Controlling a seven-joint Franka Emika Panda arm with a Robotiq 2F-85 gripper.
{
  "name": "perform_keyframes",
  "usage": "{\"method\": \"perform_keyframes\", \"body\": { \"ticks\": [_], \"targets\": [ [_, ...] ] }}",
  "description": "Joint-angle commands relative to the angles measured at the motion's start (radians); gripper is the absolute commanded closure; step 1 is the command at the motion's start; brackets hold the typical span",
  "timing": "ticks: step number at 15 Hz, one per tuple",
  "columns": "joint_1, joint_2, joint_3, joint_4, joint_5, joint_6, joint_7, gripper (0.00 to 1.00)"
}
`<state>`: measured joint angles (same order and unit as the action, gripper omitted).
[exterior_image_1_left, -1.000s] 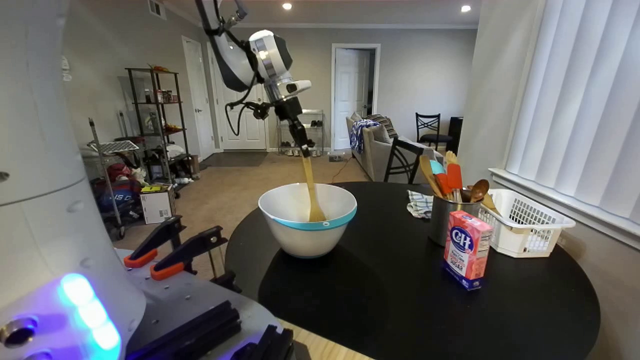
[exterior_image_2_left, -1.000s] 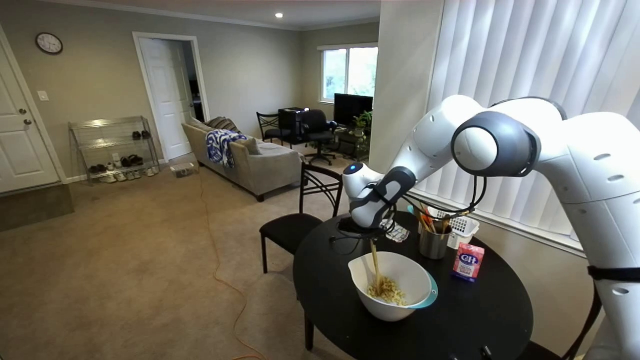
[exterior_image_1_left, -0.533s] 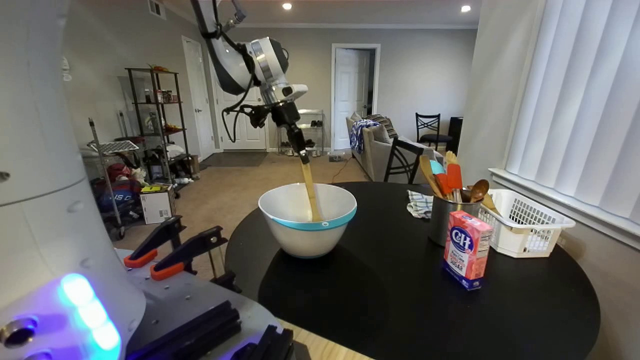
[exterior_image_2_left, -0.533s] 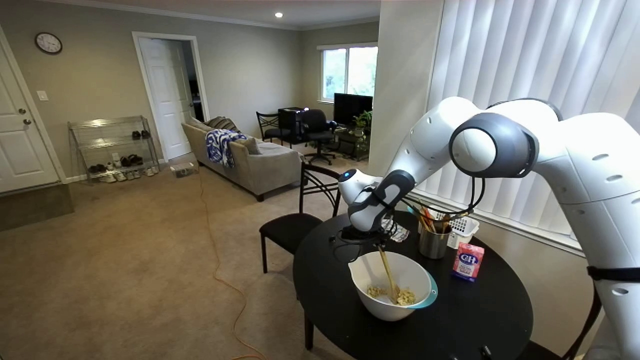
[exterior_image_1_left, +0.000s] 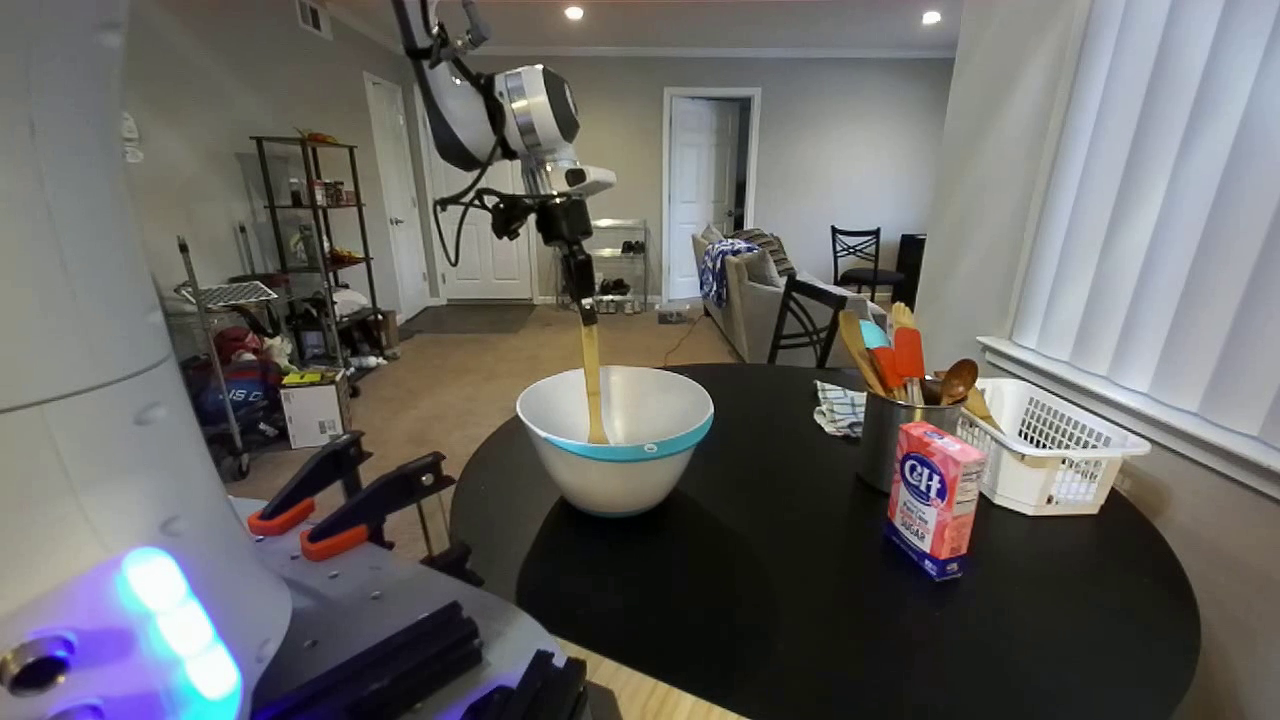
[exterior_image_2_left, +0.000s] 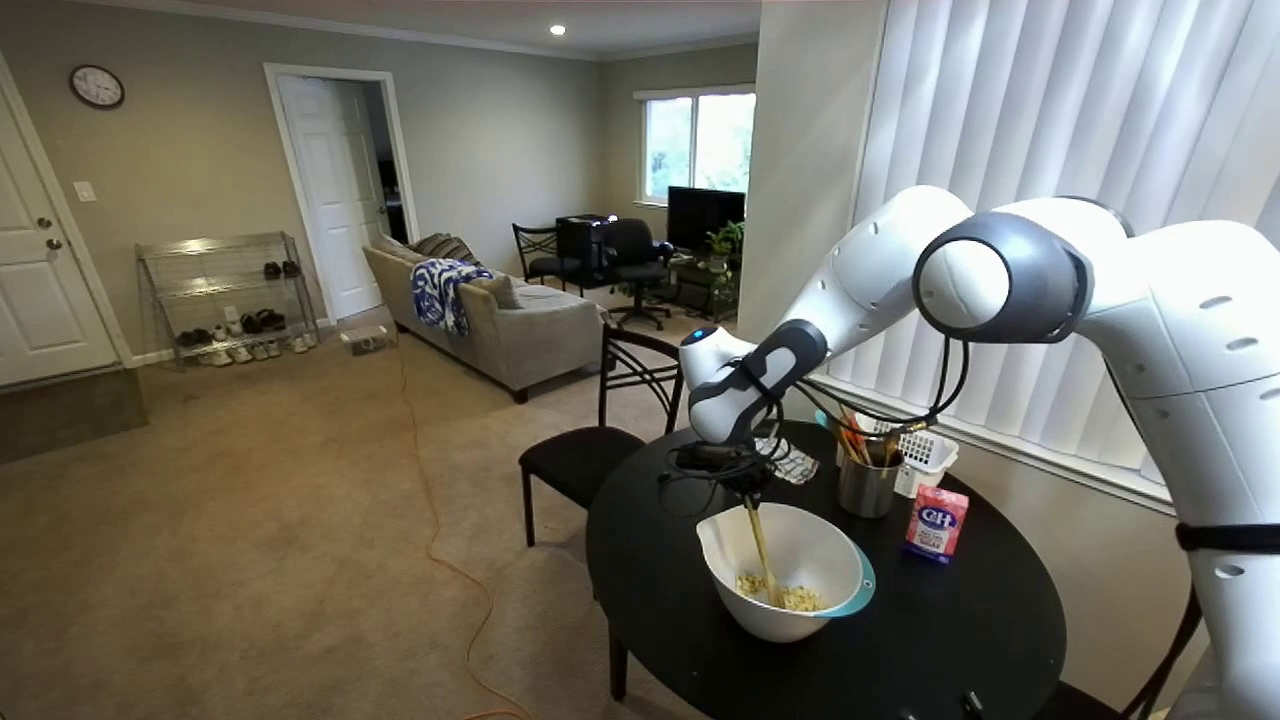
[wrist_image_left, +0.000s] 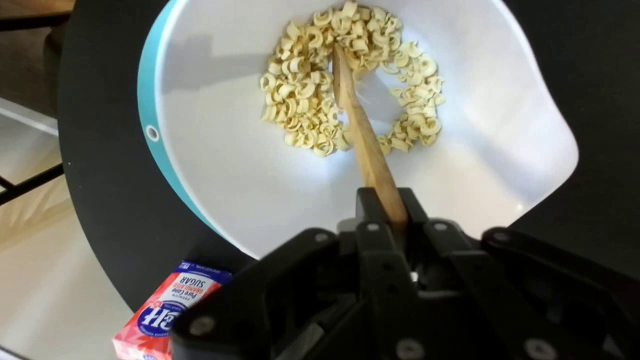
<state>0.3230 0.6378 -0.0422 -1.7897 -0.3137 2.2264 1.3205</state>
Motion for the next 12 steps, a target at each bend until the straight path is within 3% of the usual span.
{"method": "perform_keyframes", "body": {
  "ticks": [1,6,12],
  "targets": [
    [-0.073,-0.007,0.064,-0.004,0.158,0.073,-0.06,0.97],
    [-0.108,-0.01,0.062,-0.014,0.28,0.14,-0.037,0.97],
    [-0.051,-0.017,-0.009,-0.022,0.213,0.172,0.045,0.97]
  ]
}}
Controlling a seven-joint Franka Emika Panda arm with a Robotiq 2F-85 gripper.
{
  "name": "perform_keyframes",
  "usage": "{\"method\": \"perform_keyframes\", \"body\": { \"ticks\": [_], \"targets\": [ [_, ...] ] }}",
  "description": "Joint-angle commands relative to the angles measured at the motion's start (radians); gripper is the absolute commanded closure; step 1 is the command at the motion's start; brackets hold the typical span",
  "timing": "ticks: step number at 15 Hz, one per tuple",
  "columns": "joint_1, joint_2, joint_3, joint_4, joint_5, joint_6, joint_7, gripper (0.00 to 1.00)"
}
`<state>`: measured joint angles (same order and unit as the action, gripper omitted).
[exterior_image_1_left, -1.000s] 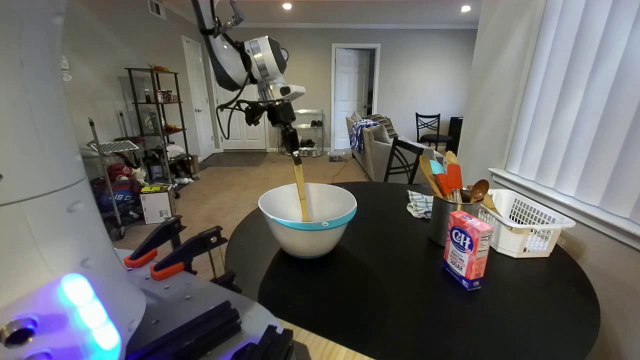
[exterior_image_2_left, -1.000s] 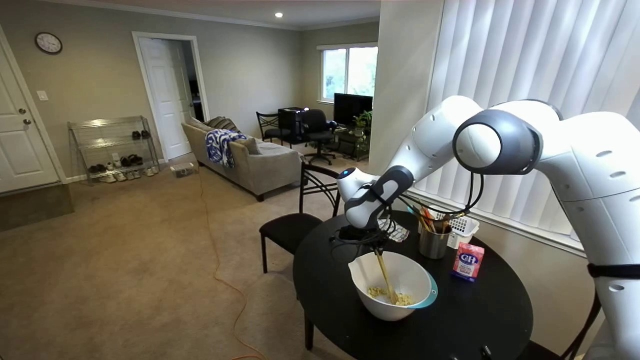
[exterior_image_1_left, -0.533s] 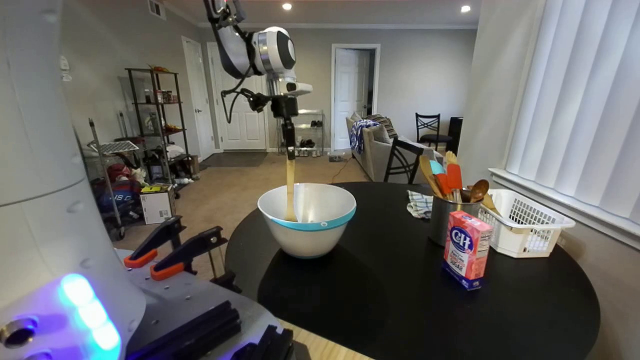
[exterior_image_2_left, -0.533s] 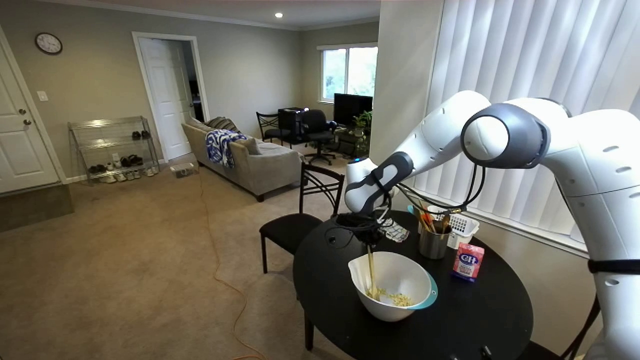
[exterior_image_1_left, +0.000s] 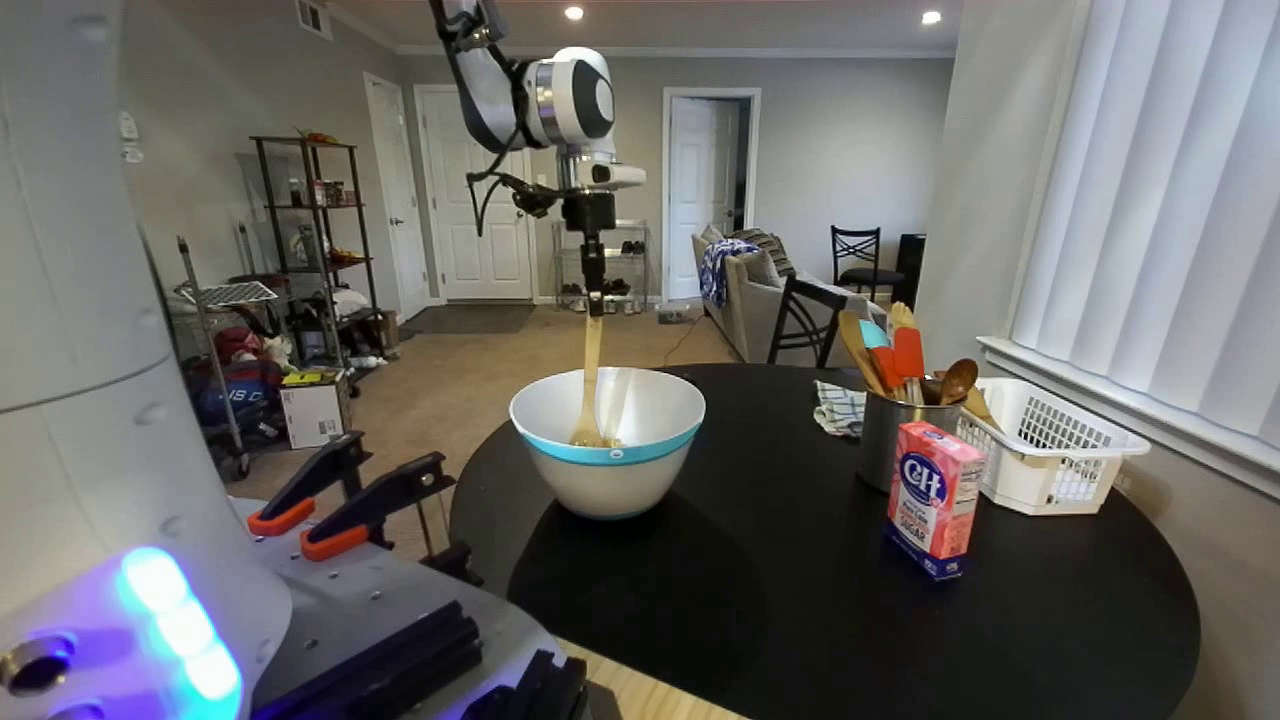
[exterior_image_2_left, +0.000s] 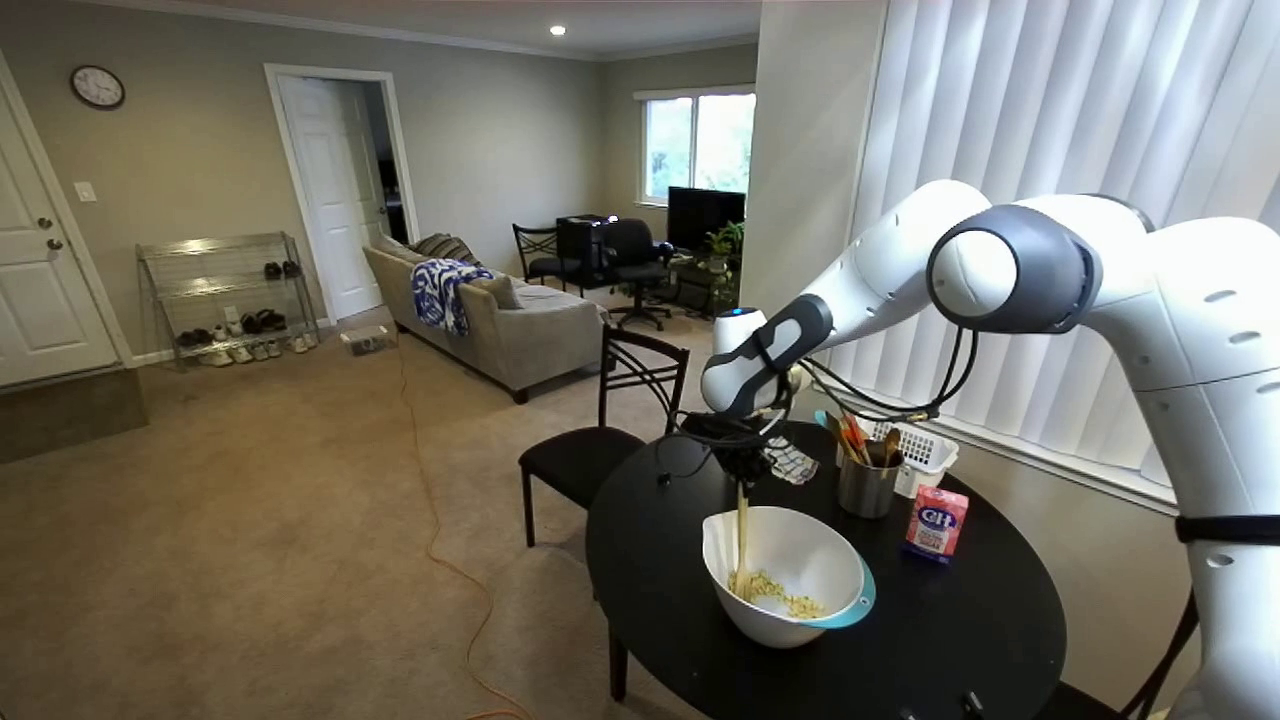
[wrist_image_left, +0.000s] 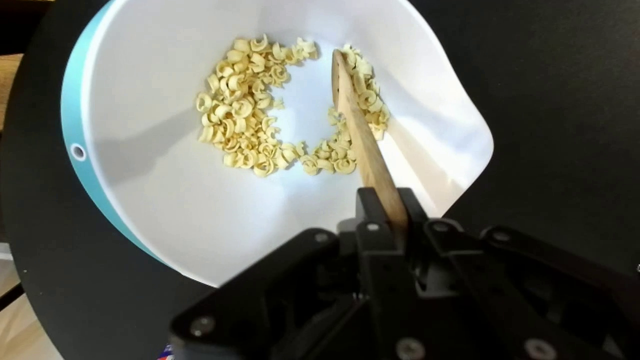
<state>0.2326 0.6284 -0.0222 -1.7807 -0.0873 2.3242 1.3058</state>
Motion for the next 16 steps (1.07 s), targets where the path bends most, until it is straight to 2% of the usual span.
{"method": "perform_keyframes", "body": {
  "ticks": [1,6,9,12,16],
  "targets": [
    [0.069,-0.009,-0.059,-0.032,-0.055,0.068,0.098,0.97],
    [0.172,-0.007,-0.15,-0.038,-0.255,0.069,0.275,0.97],
    [0.211,-0.003,-0.179,-0.035,-0.362,0.01,0.352,0.97],
    [0.192,-0.006,-0.145,-0.029,-0.39,-0.082,0.318,0.97],
    [0.163,-0.01,-0.106,-0.031,-0.395,-0.102,0.271,0.97]
  ]
}}
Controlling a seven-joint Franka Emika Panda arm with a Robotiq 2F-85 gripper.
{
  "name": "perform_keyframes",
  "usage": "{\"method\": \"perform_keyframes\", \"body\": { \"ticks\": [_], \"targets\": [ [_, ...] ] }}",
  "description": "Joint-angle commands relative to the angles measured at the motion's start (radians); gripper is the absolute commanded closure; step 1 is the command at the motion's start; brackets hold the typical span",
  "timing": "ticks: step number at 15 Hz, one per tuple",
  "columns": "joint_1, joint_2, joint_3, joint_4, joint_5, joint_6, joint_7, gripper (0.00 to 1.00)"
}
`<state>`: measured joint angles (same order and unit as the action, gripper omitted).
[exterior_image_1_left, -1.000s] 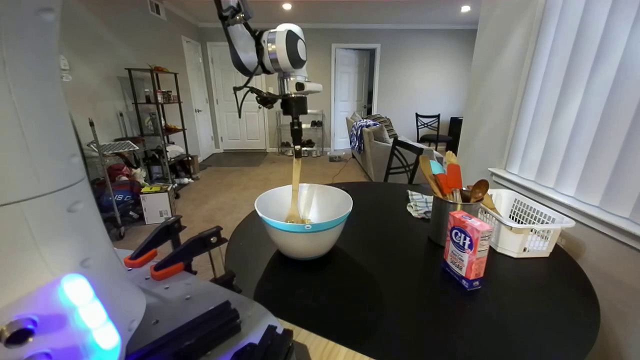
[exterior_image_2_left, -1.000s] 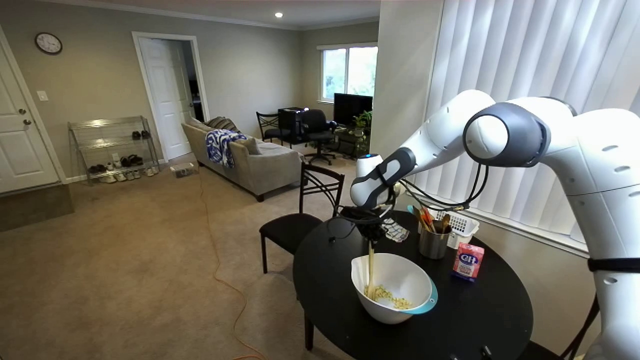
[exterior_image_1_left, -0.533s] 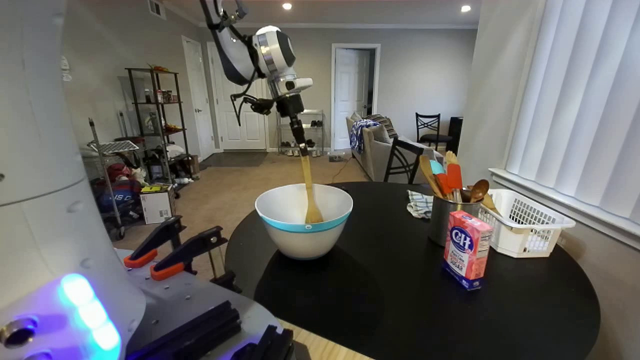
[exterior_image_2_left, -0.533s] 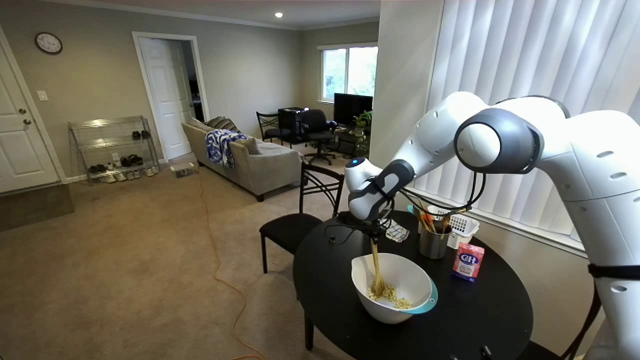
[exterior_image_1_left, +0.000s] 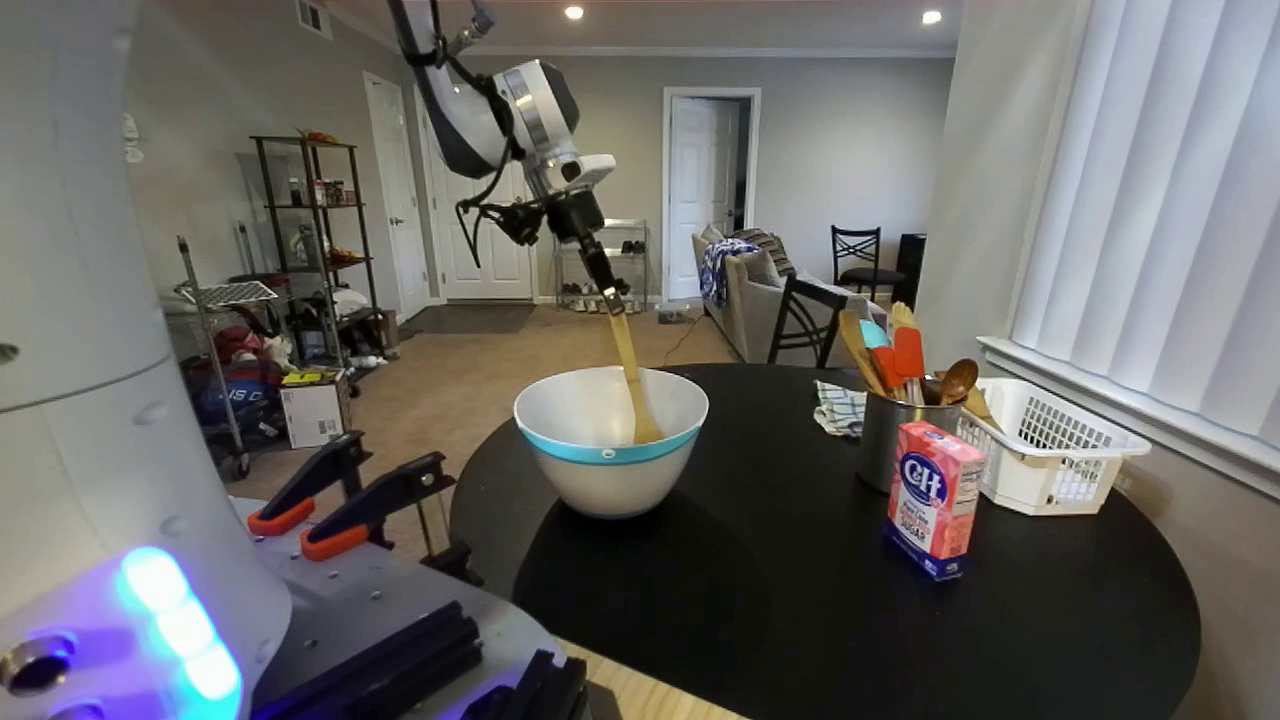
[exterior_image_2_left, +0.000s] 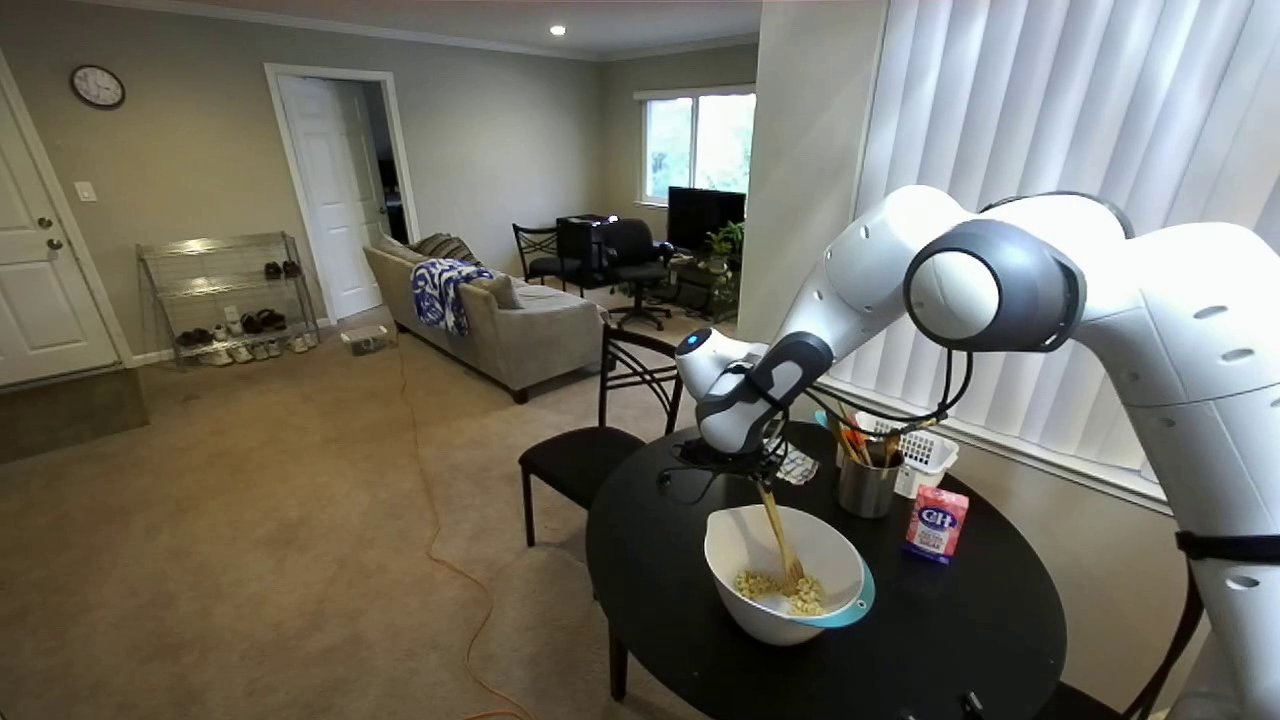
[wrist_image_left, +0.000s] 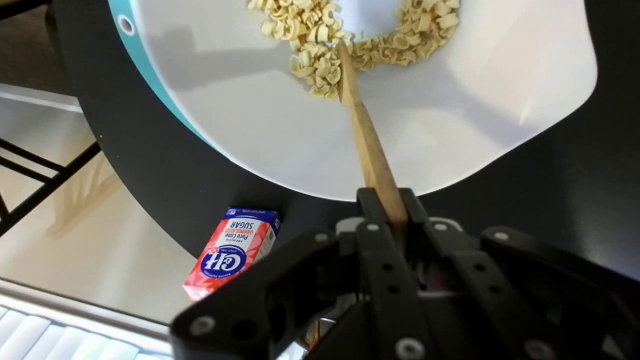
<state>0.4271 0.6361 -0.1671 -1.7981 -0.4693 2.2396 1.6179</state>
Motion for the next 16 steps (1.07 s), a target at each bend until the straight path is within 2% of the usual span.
{"method": "perform_keyframes", "body": {
  "ticks": [1,5,10,14,16],
  "targets": [
    [-0.049,-0.018,0.061,-0.012,0.009,-0.018,-0.08,0.97],
    [-0.109,-0.013,0.14,-0.007,0.092,0.004,-0.222,0.97],
    [-0.151,-0.016,0.191,-0.002,0.191,0.019,-0.399,0.97],
    [-0.162,-0.013,0.207,-0.002,0.286,0.102,-0.433,0.97],
    [-0.156,-0.016,0.193,-0.01,0.293,0.135,-0.418,0.97]
  ]
}}
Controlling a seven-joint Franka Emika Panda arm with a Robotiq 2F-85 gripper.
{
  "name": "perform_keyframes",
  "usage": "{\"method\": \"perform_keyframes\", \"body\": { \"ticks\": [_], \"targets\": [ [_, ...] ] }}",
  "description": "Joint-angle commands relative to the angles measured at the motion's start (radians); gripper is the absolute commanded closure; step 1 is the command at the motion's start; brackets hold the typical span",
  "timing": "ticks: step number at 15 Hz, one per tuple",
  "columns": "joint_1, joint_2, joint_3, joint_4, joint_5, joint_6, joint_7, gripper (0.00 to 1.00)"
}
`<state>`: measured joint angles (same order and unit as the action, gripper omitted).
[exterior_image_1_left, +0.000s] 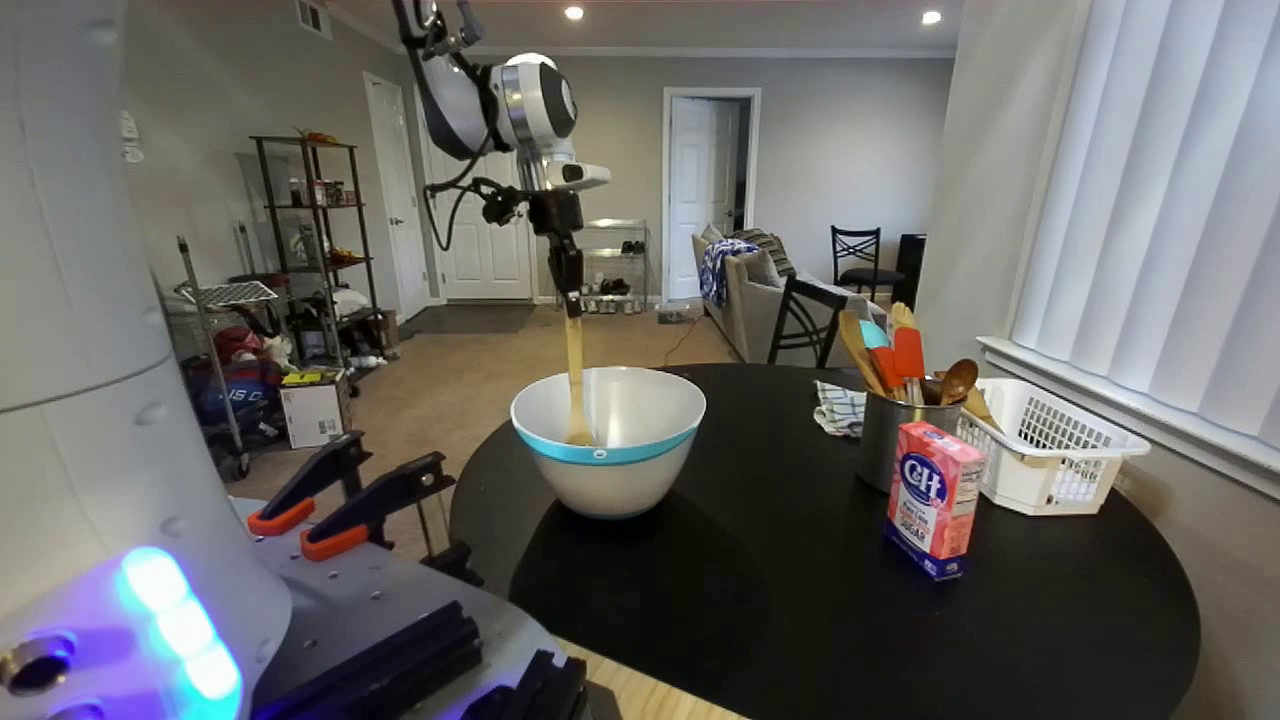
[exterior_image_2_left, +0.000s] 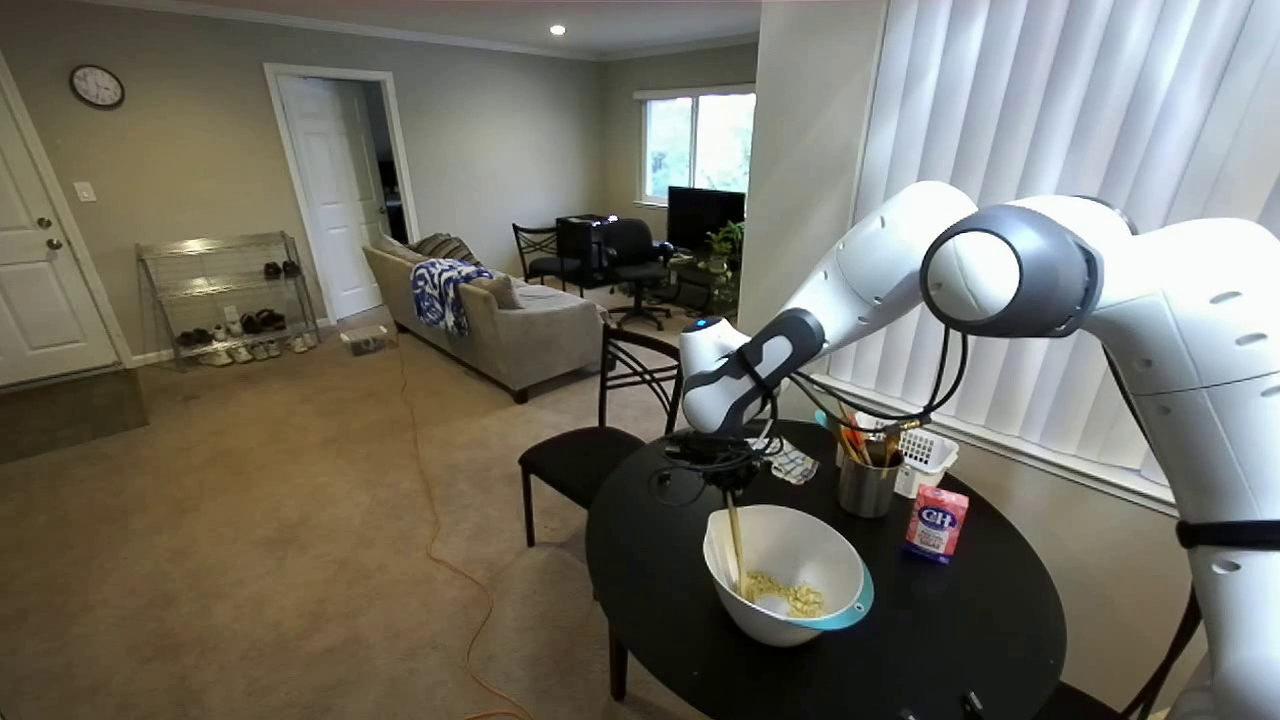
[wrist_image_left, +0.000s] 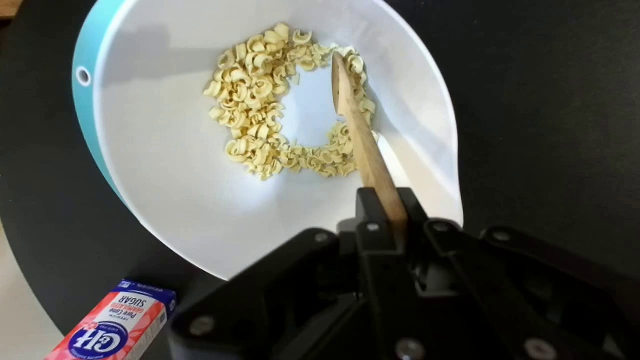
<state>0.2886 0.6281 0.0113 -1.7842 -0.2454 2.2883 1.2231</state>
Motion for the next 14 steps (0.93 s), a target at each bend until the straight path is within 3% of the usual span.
{"method": "perform_keyframes", "body": {
  "ticks": [1,6,10,14],
  "targets": [
    [-0.015,-0.01,0.008,-0.026,0.07,0.097,-0.011,0.97],
    [0.051,-0.009,-0.075,-0.037,-0.012,0.148,0.1,0.97],
    [0.133,0.01,-0.148,-0.013,-0.148,0.06,0.188,0.97],
    [0.145,0.026,-0.15,-0.002,-0.2,-0.053,0.206,0.97]
  ]
}}
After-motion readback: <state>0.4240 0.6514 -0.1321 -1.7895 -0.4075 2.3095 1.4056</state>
